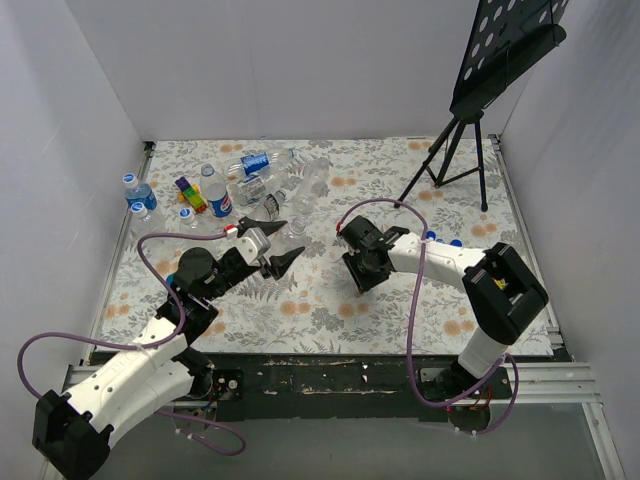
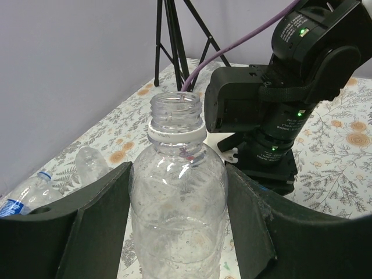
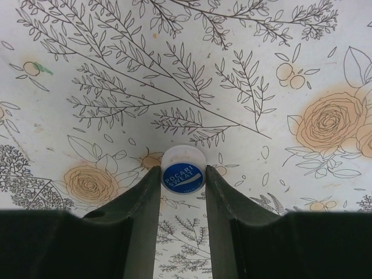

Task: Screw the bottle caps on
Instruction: Screw the bottle cap onto the plastic bottle.

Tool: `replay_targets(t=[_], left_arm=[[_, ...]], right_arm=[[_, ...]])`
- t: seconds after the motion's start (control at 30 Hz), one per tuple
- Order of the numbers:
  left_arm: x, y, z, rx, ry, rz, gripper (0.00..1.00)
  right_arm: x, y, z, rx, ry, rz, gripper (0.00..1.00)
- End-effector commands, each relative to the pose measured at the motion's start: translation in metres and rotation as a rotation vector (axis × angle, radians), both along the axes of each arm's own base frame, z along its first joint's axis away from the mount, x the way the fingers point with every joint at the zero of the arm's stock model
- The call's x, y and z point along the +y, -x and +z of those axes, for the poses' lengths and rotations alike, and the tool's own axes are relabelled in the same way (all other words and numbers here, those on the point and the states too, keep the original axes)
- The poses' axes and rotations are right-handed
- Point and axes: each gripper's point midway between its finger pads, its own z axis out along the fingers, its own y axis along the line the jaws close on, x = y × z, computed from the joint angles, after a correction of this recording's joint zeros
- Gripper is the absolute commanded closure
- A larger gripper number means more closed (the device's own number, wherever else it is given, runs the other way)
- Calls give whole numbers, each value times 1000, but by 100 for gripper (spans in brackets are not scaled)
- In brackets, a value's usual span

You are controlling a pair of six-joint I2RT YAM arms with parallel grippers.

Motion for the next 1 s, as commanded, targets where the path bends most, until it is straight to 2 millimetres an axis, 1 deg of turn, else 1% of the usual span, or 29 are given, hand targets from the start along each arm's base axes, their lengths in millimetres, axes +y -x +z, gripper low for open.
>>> replay_targets(t=[0.0,0.1,0.23,0.33,0.43,0.57,0.63,0.77,0.97], left_arm=[[-5,5,2,-17,-18,-38,100],[-10,11,-1,-22,-40,-85,100],[-20,23,-11,-28,-95,-188,99],[-26,32,-19,-27,-132,-260,98],[-30,39,-23,-26,-152,-312,97],[-33,46,-27,-22,-171,-365,96],[-35,51,-29,-17,-176,-396,96],[-38,55,-33,-1,-184,-436,96],[-42,57,-36,26,-180,-464,97]], right_arm=[[12,-11,41,-87,-72,42,69],[19,-11,72,-140,-146,96,73],[31,-5,122,-223,-276,206,77],[39,4,165,-289,-381,317,78],[41,15,203,-349,-448,421,79],[45,31,247,-410,-530,566,78],[50,44,264,-429,-583,665,78],[59,60,286,-441,-662,794,78],[75,76,292,-451,-709,922,77]])
